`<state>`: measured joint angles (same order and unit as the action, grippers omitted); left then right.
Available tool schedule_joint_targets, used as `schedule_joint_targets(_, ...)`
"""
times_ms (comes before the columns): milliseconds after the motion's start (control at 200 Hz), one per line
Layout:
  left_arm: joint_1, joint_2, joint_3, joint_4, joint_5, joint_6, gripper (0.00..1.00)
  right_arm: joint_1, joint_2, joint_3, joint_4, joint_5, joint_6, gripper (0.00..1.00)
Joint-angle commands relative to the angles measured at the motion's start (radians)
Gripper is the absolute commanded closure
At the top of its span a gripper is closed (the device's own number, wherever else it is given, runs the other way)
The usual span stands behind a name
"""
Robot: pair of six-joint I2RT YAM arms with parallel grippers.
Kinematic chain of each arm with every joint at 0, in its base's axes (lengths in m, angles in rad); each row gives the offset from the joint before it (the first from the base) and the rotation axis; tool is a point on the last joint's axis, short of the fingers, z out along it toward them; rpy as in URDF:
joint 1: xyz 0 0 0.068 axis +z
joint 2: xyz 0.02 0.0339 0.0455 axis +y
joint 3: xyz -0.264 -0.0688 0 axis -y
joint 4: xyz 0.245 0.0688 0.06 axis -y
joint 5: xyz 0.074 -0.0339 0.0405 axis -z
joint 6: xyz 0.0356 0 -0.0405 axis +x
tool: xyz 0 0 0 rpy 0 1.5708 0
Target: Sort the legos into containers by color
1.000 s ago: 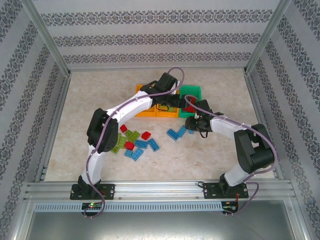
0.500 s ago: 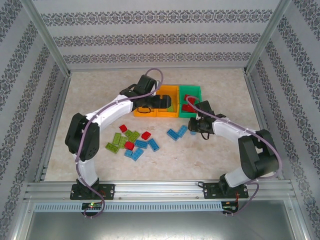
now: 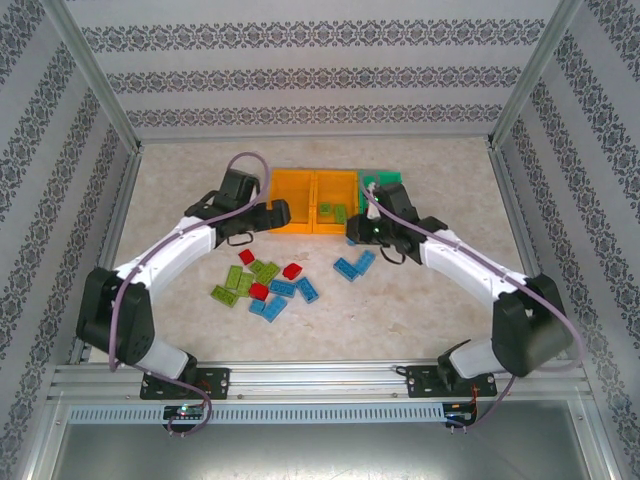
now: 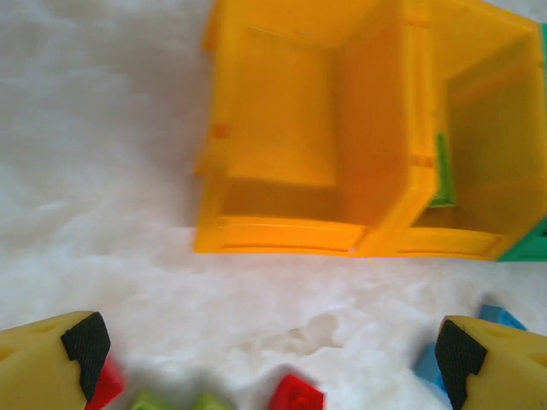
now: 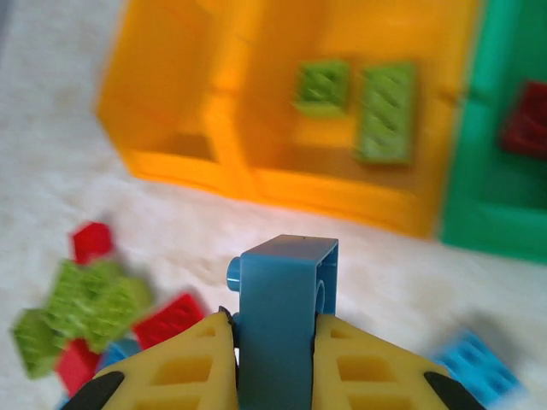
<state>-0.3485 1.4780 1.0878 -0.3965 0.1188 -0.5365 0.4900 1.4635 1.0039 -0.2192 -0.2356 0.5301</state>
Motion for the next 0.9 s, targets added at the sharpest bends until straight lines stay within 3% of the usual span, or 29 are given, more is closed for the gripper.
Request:
schedule_joint_targets(0,0.04,-0.068,-0.055,-0.074,-0.082,-0.022,0.0,0.019,0.107,0.084,0.131,-0.11,0.092,0.82)
schedule_joint_targets(245,0.088,-0.131,-0.141,-0.155,-0.128,-0.034,0.0,0.053,0.364,0.332,0.204,-0.157,0.176,0.82)
schedule_joint_targets(480,0.1,-0.102,-0.157,-0.217,-0.15,-0.032,0.0,0.057,0.549,0.536,0.126,-0.077,0.189,0.77)
schedule_joint_targets(704,0.1,0.001,-0.134,-0.212,-0.057,-0.055,0.0,0.055,0.656,0.645,0.073,-0.039,0.182,0.73)
schedule_joint_targets(899,0.099,0.093,-0.087,-0.219,-0.024,-0.071,0.06,0.055,0.702,0.701,0.025,-0.021,0.167,0.65)
